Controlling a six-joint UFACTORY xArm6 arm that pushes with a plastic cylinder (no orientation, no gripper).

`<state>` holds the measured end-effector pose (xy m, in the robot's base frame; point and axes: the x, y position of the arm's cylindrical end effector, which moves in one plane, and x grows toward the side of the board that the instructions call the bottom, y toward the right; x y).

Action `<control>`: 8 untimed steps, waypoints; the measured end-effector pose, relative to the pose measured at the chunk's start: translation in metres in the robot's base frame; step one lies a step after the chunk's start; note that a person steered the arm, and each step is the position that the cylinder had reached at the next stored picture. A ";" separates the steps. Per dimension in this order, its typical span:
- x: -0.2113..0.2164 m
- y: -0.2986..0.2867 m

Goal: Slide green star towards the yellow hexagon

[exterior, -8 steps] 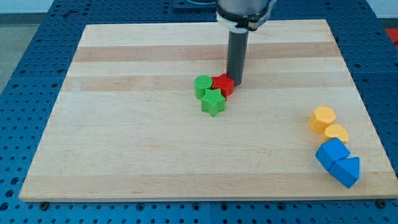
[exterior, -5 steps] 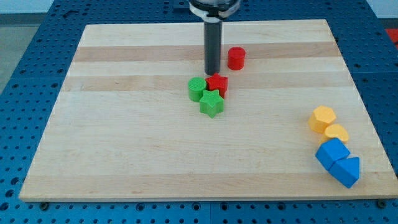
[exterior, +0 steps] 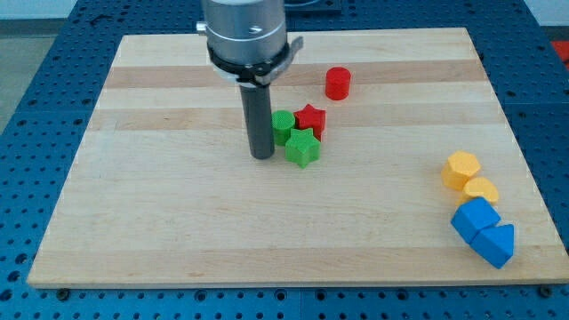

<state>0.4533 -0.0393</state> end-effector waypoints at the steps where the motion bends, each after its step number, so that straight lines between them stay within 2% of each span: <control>1: 0.000 0.033; 5: 0.001 0.134; 8: 0.001 0.160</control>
<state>0.4544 0.1205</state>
